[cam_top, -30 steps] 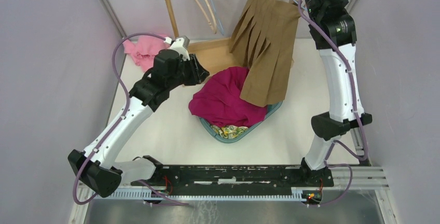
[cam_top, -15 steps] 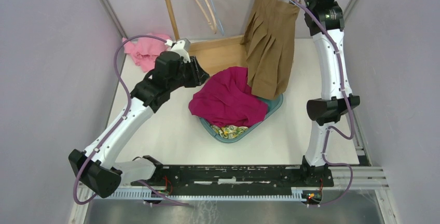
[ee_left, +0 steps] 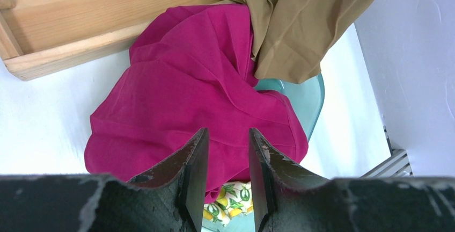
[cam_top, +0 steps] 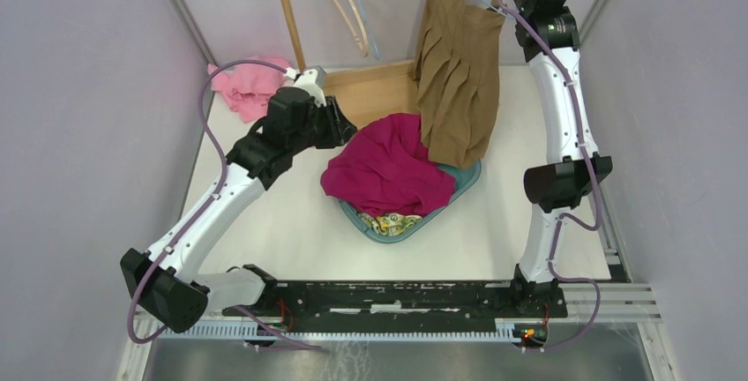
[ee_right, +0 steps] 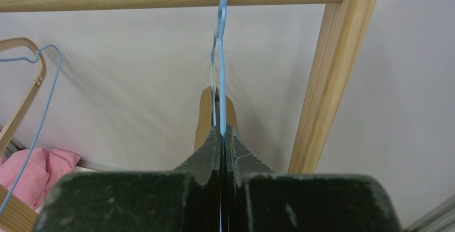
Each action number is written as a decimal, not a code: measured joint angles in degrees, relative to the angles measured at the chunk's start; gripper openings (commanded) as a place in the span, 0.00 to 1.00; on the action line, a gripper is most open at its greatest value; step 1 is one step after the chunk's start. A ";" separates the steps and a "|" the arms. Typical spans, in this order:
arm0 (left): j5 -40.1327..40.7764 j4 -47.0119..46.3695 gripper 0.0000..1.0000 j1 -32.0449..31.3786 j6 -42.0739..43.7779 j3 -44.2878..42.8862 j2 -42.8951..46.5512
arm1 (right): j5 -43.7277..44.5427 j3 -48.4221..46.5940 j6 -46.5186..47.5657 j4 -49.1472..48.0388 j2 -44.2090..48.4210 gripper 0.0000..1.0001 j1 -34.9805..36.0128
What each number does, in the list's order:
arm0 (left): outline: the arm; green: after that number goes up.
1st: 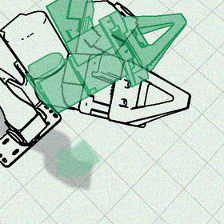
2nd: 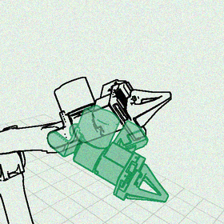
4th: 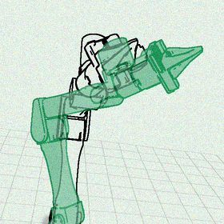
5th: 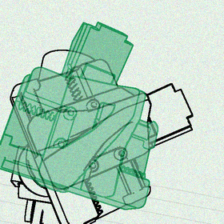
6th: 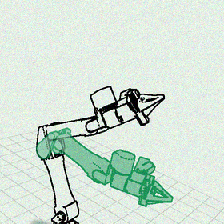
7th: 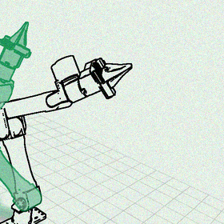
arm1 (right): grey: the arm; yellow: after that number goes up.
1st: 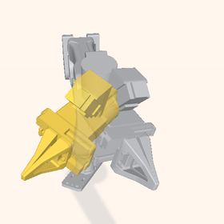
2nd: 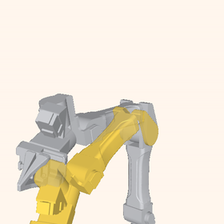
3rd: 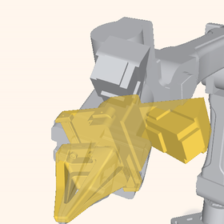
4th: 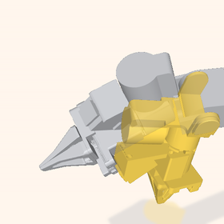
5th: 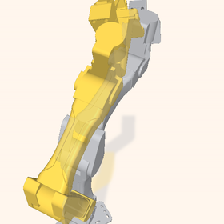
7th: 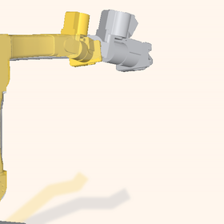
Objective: Place the skirt on the hanger
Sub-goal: Place the hanger on the clothesline.
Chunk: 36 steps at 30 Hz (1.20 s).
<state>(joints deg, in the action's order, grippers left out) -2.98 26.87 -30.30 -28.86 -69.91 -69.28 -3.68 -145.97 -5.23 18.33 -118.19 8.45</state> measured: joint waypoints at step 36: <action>-0.35 -1.68 0.39 0.07 -0.02 1.25 -0.52 | 3.04 29.94 1.22 -11.78 11.26 0.46 -1.81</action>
<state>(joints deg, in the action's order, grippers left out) -3.33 25.19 -30.24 -28.88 -68.66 -69.80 -0.64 -116.03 -4.01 6.55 -106.94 6.63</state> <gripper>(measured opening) 0.397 0.388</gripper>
